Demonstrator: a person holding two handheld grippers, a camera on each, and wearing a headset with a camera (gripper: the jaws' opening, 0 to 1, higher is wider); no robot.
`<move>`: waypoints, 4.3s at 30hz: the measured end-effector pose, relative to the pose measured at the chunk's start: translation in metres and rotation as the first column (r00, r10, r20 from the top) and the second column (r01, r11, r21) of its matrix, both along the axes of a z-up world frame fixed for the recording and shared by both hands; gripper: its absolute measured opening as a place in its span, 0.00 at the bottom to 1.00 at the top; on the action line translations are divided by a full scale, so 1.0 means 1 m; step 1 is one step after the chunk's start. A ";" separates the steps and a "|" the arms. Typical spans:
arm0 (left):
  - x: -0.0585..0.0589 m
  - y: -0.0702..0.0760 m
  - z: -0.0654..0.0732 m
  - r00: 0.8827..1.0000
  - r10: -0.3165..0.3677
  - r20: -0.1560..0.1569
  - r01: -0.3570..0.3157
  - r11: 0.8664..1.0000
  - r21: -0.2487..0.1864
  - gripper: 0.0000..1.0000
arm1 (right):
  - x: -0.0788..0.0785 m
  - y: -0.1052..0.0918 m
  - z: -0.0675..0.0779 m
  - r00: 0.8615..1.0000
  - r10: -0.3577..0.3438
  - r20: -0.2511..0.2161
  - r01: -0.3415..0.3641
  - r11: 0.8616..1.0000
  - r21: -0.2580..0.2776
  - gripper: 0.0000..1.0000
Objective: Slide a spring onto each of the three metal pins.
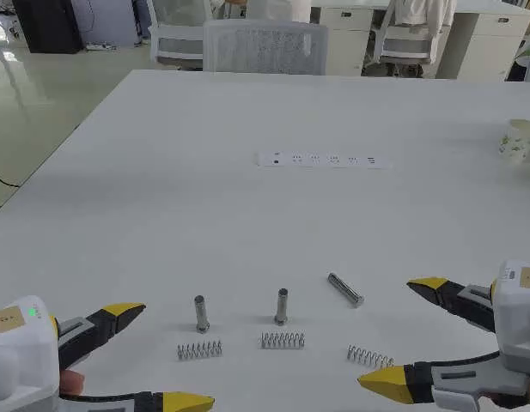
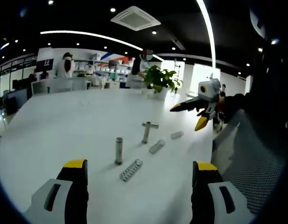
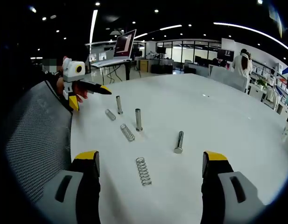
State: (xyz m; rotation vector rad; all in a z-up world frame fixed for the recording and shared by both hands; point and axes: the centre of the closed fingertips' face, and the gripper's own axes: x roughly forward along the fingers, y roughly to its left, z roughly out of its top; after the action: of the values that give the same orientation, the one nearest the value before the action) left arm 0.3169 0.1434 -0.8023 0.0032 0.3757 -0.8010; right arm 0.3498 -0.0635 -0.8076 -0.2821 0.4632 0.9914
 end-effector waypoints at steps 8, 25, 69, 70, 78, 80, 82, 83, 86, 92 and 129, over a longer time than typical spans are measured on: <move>0.000 0.001 0.000 1.000 0.000 0.000 0.000 1.000 0.000 0.89 | 0.000 0.000 -0.001 1.000 -0.002 -0.003 0.002 1.000 -0.001 0.90; 0.001 0.001 -0.001 1.000 0.000 -0.001 0.000 1.000 0.001 0.89 | 0.001 -0.002 -0.001 1.000 -0.009 -0.006 0.009 1.000 -0.006 0.89; 0.001 -0.001 -0.003 1.000 0.001 -0.006 -0.001 1.000 -0.002 0.89 | 0.005 -0.005 -0.004 1.000 -0.018 -0.017 0.018 1.000 -0.016 0.87; 0.001 -0.001 -0.003 1.000 0.000 -0.006 0.000 1.000 -0.002 0.89 | 0.006 -0.005 -0.004 1.000 -0.018 -0.015 0.018 1.000 -0.018 0.87; 0.001 -0.001 -0.002 1.000 -0.001 -0.003 0.001 1.000 -0.002 0.89 | 0.018 -0.001 0.006 1.000 -0.009 0.003 0.009 0.999 -0.035 0.86; 0.001 -0.002 -0.002 1.000 -0.001 -0.003 0.001 1.000 -0.001 0.89 | 0.021 0.000 0.008 1.000 -0.007 0.010 0.007 0.999 -0.042 0.85; 0.000 -0.003 -0.001 1.000 -0.002 -0.001 0.002 1.000 -0.002 0.89 | 0.026 0.002 0.010 1.000 -0.005 0.012 0.005 0.999 -0.048 0.83; 0.000 -0.003 0.000 1.000 -0.002 -0.001 0.002 1.000 -0.003 0.89 | 0.028 0.003 0.011 1.000 -0.003 0.015 0.004 0.999 -0.050 0.83; -0.001 -0.004 0.001 1.000 -0.002 0.001 0.002 1.000 -0.003 0.89 | 0.037 0.007 0.012 1.000 0.001 0.019 0.001 0.998 -0.065 0.81; -0.001 -0.003 0.001 1.000 0.002 0.001 -0.002 1.000 -0.002 0.89 | 0.053 0.013 0.014 1.000 -0.009 0.019 0.010 0.995 -0.097 0.74; 0.000 0.000 0.001 1.000 0.011 0.000 -0.011 1.000 -0.001 0.89 | 0.093 0.046 -0.029 0.992 -0.057 -0.108 0.025 0.961 -0.276 0.37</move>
State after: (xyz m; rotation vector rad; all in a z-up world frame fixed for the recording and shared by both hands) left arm 0.3171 0.1433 -0.8015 0.0003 0.3749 -0.7904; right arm 0.4433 -0.0171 -0.8362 -0.4641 0.7121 0.9050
